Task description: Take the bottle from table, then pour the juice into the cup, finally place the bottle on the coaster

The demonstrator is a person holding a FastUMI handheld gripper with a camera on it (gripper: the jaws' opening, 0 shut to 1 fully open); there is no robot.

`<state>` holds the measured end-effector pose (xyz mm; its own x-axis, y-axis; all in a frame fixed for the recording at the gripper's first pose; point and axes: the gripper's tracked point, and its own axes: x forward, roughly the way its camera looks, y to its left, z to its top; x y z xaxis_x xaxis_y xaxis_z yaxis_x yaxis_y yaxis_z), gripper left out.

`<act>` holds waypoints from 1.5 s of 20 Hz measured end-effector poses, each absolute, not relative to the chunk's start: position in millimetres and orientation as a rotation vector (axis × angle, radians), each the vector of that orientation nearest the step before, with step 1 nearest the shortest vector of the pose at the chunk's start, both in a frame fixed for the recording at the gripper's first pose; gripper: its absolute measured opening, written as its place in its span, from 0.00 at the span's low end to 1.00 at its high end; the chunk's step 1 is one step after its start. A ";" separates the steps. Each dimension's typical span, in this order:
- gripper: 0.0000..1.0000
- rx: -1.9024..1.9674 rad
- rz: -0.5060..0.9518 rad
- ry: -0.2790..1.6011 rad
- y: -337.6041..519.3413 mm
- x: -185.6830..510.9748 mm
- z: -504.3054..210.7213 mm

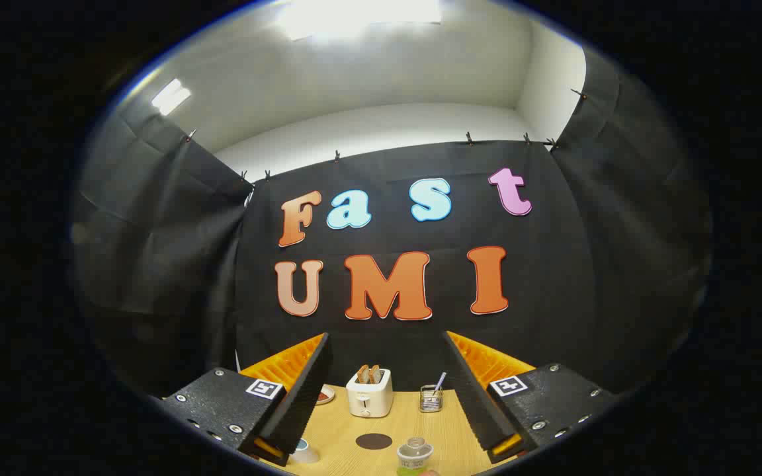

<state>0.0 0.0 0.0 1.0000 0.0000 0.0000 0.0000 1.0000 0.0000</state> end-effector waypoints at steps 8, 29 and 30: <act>0.98 0.044 0.014 -0.002 -2.3 -5.1 -0.4; 0.98 0.057 0.023 0.045 1.8 9.0 -59.8; 0.98 0.053 0.022 0.056 0.6 11.7 -72.8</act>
